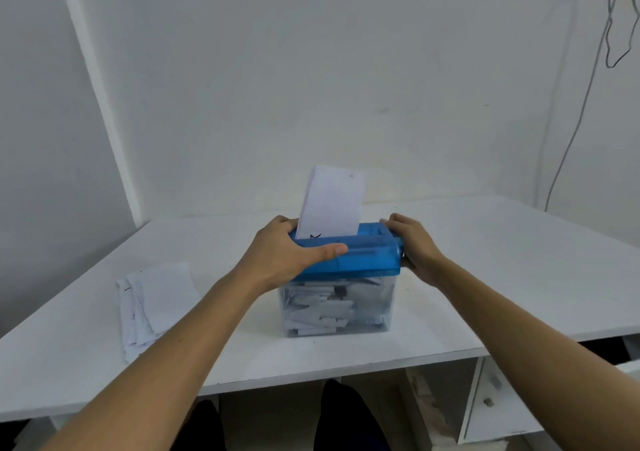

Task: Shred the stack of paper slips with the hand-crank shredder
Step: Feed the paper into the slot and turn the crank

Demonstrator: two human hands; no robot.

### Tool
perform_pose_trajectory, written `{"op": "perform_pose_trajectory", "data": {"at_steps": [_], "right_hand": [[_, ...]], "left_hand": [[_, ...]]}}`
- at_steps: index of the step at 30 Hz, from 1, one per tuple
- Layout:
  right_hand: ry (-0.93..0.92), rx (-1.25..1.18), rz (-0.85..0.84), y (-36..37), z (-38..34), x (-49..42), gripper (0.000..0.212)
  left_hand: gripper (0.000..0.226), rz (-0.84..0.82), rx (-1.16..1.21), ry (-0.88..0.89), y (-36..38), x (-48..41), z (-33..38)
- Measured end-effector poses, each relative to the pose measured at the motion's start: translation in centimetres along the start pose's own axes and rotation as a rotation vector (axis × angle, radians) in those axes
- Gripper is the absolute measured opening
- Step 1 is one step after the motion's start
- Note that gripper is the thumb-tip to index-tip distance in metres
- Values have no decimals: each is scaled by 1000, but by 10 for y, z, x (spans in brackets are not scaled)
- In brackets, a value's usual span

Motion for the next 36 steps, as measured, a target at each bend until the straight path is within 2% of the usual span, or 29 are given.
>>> {"op": "perform_pose_trajectory", "data": {"at_steps": [4,7,10,13,17,20,23,26,29,31,33,36], "right_hand": [[91,-2,-13,1,12,4,23],[235,23,-92,8,33,18,26],[351,32,-143,12,62,38,28],[380,91,-153,8,72,54,33],[262,276,-27,-4,58,72,39],[187,370,-7,-7,48,88,44],[136,267,-26,-12,29,100,43],[128,105,-95,-20,4,109,50],[50,137,-259,-21,-13,109,62],[-32,166,-325,-18,-20,105,58],[-158,210,-222,-20,-24,101,46],[-477,344,82,-27,-38,102,45]], "left_hand": [[92,-24,-20,19,2,1,4],[82,-40,-29,41,2,0,4],[84,-34,-63,41,2,-1,0],[80,-58,-72,30,4,-2,1],[77,-108,-119,16,5,-8,1],[94,-141,-117,26,5,-10,-5],[102,-179,-147,36,7,-13,-8],[96,-187,-179,29,6,-12,-7],[89,-195,-171,28,7,-10,-5],[79,-181,-180,20,4,-11,-2],[80,-184,-212,8,3,-12,-1],[98,-184,-248,-14,3,-14,-4]]}}
Point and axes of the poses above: each hand's wrist, its own x-axis away from the middle knuckle, its own y-axis out of the palm, z = x × y, the point moved 8 cm from there along -x, towards the middle knuckle, and after that the axes turned 12 degrees about y, right-handed, at the moved point
